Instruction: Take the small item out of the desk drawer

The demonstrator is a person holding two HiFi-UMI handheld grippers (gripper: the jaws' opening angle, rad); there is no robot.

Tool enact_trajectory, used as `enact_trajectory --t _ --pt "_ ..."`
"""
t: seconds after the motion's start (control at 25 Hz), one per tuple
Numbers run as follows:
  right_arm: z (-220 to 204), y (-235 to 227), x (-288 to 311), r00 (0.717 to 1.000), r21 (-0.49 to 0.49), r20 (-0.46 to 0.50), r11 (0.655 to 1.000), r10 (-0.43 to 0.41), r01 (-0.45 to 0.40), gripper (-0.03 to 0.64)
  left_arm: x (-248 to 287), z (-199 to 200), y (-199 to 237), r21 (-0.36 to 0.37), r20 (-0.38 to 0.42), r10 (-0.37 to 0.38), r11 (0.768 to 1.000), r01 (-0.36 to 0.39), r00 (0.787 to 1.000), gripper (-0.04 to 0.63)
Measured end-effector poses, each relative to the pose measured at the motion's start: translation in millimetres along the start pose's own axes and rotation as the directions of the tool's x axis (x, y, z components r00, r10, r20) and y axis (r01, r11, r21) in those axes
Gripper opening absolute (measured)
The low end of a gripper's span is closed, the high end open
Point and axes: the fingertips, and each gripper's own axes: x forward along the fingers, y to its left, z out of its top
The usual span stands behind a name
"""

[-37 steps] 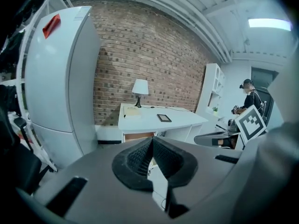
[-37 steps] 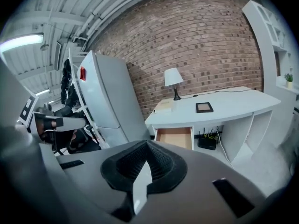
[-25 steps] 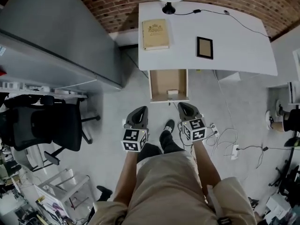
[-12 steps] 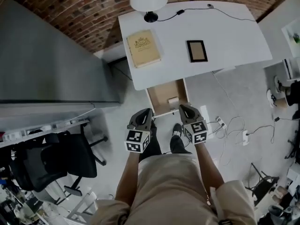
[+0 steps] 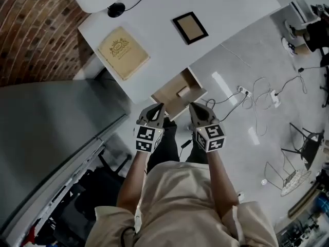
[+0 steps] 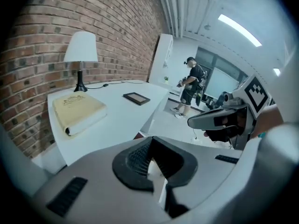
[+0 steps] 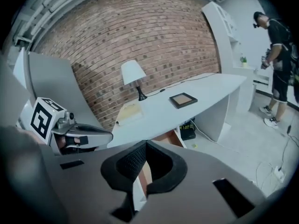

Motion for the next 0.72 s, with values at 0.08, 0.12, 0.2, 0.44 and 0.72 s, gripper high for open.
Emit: enact_trajectory --t 0.08,0.12,0.2,0.44,0.72 --pt "-10 -10 5 0.999 0.05 0.007 0.998 -0.041 0.041 0.023 22 -8 -1 0.05 -0.04 -0.048 0.998 0.05 0.998 0.012" --pt "-16 -15 7 0.998 0.067 0.006 0.996 -0.055 0.055 0.023 32 -12 -2 0.066 -0.056 -0.064 0.996 0.068 0.996 0.012" --pt "-29 -23 8 0.997 0.09 -0.001 0.993 -0.076 0.076 0.023 51 -22 -7 0.084 -0.091 -0.088 0.992 0.096 0.992 0.012" --pt "-62 -55 5 0.99 0.151 -0.018 0.979 -0.139 0.14 0.023 114 -62 -31 0.107 -0.209 -0.149 0.979 0.174 0.967 0.012" --pt "-105 -93 14 0.992 0.168 -0.032 0.978 -0.122 0.126 0.023 198 -110 -44 0.087 -0.25 -0.172 0.976 0.199 0.953 0.012"
